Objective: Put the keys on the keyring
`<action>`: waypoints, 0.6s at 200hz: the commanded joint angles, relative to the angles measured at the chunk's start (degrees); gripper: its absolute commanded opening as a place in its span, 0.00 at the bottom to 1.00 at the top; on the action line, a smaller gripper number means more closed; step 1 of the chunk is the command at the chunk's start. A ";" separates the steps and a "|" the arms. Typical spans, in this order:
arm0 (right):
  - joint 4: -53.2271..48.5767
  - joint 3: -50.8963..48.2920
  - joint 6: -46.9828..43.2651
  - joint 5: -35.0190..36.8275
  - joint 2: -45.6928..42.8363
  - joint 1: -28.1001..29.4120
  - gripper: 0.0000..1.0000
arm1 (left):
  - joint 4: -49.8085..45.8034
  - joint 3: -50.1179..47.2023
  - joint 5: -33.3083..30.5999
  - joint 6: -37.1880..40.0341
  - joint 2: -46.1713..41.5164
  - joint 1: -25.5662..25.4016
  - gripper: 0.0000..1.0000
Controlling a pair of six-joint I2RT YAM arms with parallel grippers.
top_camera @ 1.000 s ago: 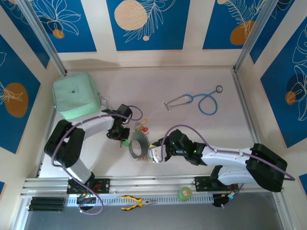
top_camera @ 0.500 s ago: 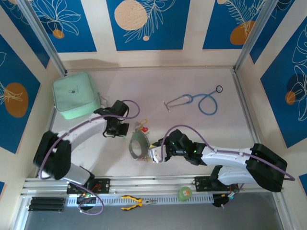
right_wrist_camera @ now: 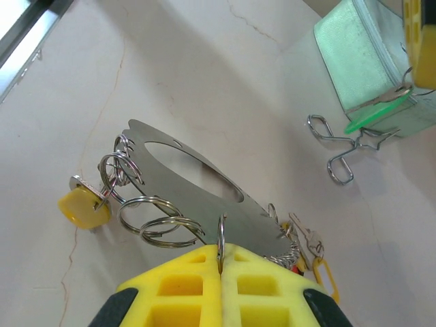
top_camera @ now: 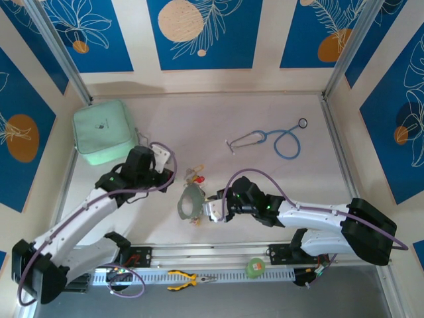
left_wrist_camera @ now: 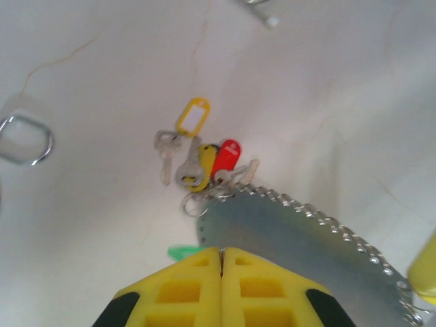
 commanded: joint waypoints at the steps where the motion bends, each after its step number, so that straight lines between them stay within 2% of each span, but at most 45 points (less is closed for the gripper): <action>1: -0.46 2.47 0.97 -2.65 0.61 -0.25 0.00 | 7.86 -3.73 9.39 5.57 -5.16 -0.28 0.00; 28: -0.23 3.28 1.10 -3.11 1.50 -0.30 0.00 | 16.34 -10.35 21.25 8.74 -11.09 -0.28 0.00; 42: 0.26 3.55 1.10 -3.45 2.09 -0.36 0.00 | 20.55 -13.77 24.38 11.25 -14.55 -0.28 0.00; 67: 1.19 3.76 1.12 -4.56 2.71 -0.65 0.00 | 26.20 -17.88 26.21 17.42 -18.33 -0.28 0.00; 85: 1.37 3.97 1.28 -5.30 2.95 -0.95 0.00 | 28.64 -19.65 29.41 25.62 -18.41 -0.28 0.00; 120: 1.20 4.45 1.28 -6.14 3.11 -1.31 0.00 | 35.13 -21.70 30.77 30.21 -16.12 -0.28 0.00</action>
